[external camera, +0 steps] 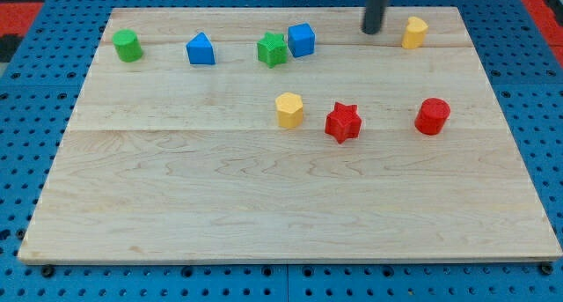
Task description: Slide the green star horizontally to the blue cube
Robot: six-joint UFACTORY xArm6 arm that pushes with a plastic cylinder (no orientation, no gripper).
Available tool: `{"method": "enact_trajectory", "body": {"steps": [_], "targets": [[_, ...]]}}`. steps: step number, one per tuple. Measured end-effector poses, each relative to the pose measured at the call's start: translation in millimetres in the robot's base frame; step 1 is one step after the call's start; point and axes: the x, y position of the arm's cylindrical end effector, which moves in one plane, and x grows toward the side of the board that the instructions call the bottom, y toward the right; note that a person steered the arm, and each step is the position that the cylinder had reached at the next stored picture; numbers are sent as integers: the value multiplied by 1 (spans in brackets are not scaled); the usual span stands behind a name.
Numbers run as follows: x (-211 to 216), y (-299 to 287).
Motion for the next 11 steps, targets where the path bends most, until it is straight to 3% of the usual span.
{"method": "enact_trajectory", "body": {"steps": [1,2,5,6,7,8,10,11], "targets": [[-3,-20],[7,-80],[36,-49],[7,-52],[47,-124],[59,-120],[25,-145],[30,-82]]}}
